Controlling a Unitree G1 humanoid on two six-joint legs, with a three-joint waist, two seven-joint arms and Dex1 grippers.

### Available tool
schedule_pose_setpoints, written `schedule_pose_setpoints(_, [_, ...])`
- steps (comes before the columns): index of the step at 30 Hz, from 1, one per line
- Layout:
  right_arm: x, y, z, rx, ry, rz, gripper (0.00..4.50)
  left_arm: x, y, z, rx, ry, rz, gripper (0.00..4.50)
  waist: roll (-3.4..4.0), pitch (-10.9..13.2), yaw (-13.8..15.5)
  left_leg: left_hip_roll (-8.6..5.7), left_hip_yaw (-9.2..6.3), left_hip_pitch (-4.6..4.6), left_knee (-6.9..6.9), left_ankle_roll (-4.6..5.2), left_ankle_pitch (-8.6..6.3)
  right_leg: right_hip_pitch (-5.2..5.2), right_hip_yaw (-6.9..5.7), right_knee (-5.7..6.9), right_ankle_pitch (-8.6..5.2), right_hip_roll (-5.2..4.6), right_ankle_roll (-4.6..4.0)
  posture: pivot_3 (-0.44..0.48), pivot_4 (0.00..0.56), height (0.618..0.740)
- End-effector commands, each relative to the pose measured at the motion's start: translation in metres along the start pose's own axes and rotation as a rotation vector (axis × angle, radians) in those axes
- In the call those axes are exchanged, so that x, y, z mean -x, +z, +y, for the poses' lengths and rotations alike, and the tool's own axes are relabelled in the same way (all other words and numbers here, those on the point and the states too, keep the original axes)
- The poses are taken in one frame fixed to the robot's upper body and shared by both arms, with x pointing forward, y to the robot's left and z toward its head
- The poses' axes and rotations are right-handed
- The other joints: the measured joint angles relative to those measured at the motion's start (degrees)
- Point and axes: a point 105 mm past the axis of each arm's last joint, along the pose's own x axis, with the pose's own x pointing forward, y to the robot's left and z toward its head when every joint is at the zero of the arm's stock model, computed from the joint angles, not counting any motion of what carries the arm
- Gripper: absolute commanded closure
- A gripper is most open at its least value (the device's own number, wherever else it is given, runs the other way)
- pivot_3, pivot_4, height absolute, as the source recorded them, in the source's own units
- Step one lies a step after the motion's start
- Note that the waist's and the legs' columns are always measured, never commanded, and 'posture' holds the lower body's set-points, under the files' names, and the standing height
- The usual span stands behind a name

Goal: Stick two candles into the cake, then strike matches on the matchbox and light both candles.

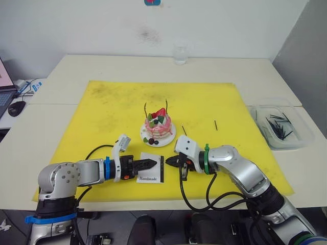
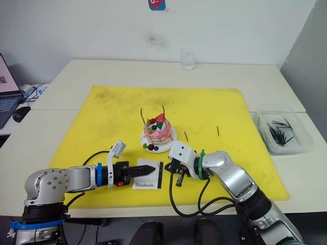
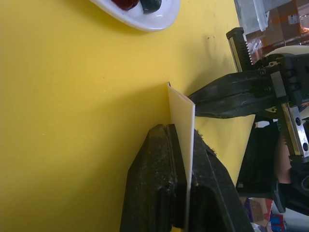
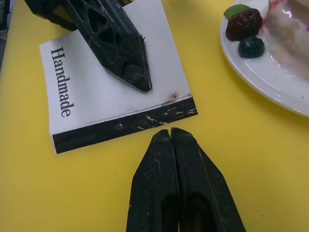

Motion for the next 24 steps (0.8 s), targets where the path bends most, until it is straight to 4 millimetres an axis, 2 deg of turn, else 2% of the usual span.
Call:
schedule_pose_setpoints(1, [-0.002, 0.004, 0.004, 0.018, 0.011, -0.012, 4.50, -0.001, -0.008, 0.000, 0.052, -0.022, 0.044, 3.19, 0.00, 0.0, 0.0, 0.00, 0.00, 0.00, 0.00, 0.00, 0.00, 0.00, 0.00, 0.00, 0.00, 0.00, 0.00, 0.000, 0.150, 0.740])
schedule_pose_setpoints(7, [-0.004, 0.004, 0.006, 0.033, 0.029, -0.007, 4.50, 0.004, -0.009, 0.000, 0.063, -0.031, 0.084, 1.49, -0.01, 0.0, -0.4, -0.01, -0.01, 0.02, 0.00, 0.00, 0.00, 0.00, -0.03, 0.01, 0.00, 0.06, 0.00, 0.000, 0.150, 0.740])
schedule_pose_setpoints(24, [-0.009, 0.013, 0.011, 0.049, 0.069, -0.028, 4.50, 0.004, -0.021, 0.003, 0.027, -0.017, 0.146, 1.49, -0.01, 0.0, -0.7, 0.04, 0.00, 0.04, -0.05, 0.00, 0.00, -0.02, 0.03, 0.00, -0.02, 0.09, -0.02, 0.000, 0.150, 0.740])
